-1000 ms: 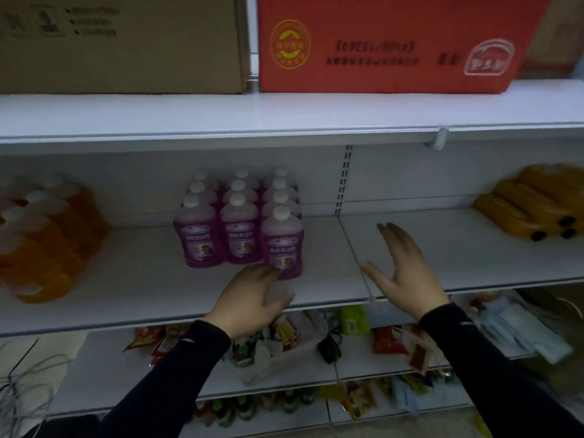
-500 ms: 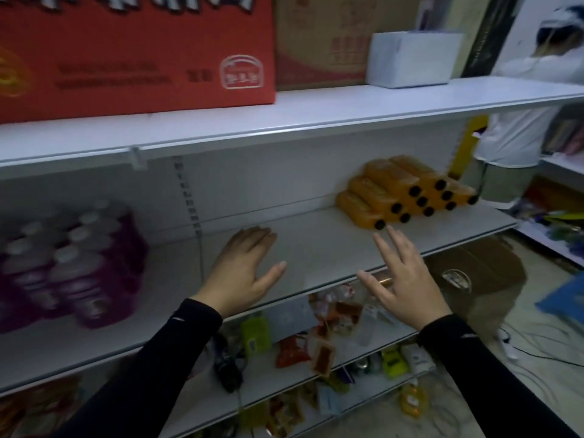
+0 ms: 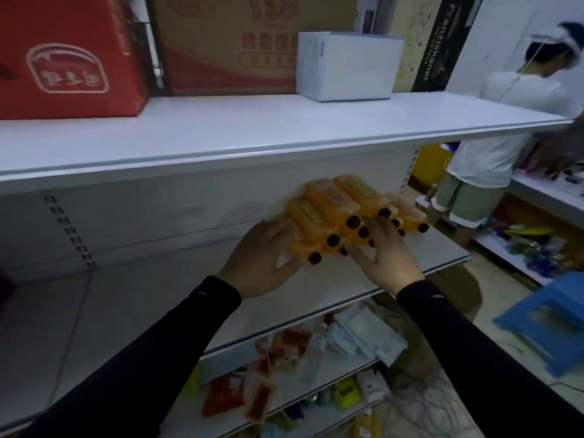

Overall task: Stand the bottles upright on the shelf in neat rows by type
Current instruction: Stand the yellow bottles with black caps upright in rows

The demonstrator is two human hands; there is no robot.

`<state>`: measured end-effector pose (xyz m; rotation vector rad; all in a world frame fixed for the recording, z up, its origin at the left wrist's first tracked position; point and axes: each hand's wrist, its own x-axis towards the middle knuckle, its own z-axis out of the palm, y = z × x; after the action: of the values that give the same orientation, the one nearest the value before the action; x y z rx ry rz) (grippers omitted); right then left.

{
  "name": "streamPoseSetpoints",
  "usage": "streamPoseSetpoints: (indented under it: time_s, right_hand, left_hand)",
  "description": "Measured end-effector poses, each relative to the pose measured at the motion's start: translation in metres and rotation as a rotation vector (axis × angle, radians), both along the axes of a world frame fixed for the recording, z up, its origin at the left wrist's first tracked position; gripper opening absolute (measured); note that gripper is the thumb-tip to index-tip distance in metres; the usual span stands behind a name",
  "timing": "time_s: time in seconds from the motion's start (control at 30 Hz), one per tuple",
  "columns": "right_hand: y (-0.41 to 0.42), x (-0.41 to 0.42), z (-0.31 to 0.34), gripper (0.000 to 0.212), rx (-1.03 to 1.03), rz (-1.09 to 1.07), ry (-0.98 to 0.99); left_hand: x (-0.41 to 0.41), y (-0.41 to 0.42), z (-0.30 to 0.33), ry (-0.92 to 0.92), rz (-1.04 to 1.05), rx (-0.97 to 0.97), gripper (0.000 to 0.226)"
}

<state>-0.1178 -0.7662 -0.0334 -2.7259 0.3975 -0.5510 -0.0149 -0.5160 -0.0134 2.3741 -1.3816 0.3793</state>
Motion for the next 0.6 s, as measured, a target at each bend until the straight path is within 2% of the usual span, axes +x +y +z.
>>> streamPoseSetpoints:
  time_s: [0.1, 0.23, 0.3, 0.4, 0.47, 0.53, 0.6]
  right_hand:
    - [-0.026, 0.038, 0.003, 0.081, -0.033, -0.004, 0.11]
    - [-0.056, 0.084, 0.003, 0.092, -0.315, 0.147, 0.253]
    - [-0.065, 0.1, 0.002, 0.087, -0.371, 0.209, 0.269]
    - [-0.071, 0.105, 0.0, 0.069, -0.325, 0.336, 0.109]
    - [-0.077, 0.101, 0.0, 0.063, -0.252, 0.402, 0.004]
    - [-0.082, 0.097, 0.004, 0.06, -0.15, 0.452, -0.058]
    - [-0.087, 0.094, 0.016, 0.056, -0.023, 0.499, -0.099]
  left_hand:
    - [0.03, -0.033, -0.006, -0.001, 0.007, 0.011, 0.052]
    - [0.062, -0.063, -0.017, 0.01, -0.014, 0.043, 0.038]
    - [0.073, -0.07, -0.022, 0.039, 0.002, 0.045, 0.039]
    - [0.086, -0.078, -0.027, 0.086, 0.029, 0.057, 0.045]
    - [0.096, -0.086, -0.029, 0.102, 0.041, 0.034, 0.056]
    - [0.098, -0.097, -0.028, 0.135, 0.011, -0.066, 0.072]
    - [0.091, -0.112, -0.023, 0.194, -0.024, -0.197, 0.072]
